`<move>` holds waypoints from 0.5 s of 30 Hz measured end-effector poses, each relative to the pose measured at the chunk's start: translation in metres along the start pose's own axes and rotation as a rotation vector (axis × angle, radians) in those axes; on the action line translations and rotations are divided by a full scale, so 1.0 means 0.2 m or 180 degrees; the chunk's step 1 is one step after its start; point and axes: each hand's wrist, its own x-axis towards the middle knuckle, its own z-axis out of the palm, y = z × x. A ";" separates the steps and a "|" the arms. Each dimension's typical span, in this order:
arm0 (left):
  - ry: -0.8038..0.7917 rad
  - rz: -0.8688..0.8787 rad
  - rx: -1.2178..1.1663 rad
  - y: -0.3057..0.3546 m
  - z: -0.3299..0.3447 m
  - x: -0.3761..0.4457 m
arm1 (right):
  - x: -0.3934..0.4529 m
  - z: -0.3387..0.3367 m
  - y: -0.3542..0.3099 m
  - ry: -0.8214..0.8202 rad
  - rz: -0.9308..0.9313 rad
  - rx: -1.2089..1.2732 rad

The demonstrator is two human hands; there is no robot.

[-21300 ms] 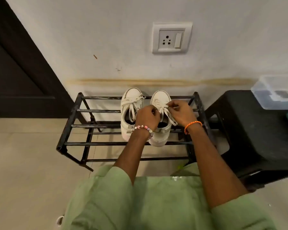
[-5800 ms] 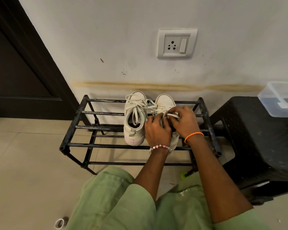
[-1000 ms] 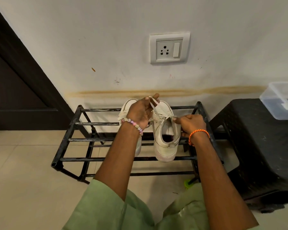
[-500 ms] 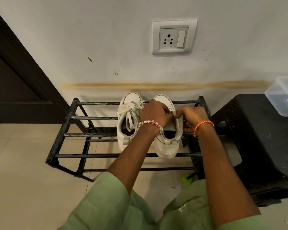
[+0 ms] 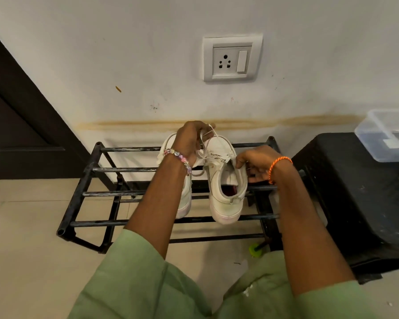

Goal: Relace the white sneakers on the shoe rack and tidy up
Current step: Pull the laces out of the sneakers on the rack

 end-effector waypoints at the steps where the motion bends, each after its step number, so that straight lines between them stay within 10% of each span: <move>1: -0.0088 -0.0135 -0.0230 -0.01 0.00 0.01 | 0.01 -0.01 -0.03 -0.0101 0.0035 -0.0265; 6: -0.0154 -0.0369 0.0559 -0.05 0.00 0.10 | 0.04 -0.03 -0.17 -0.0359 -0.0057 -0.1252; 15: -0.0900 0.0542 0.4317 -0.07 -0.03 0.06 | 0.10 -0.04 -0.17 -0.0708 0.0026 -0.1263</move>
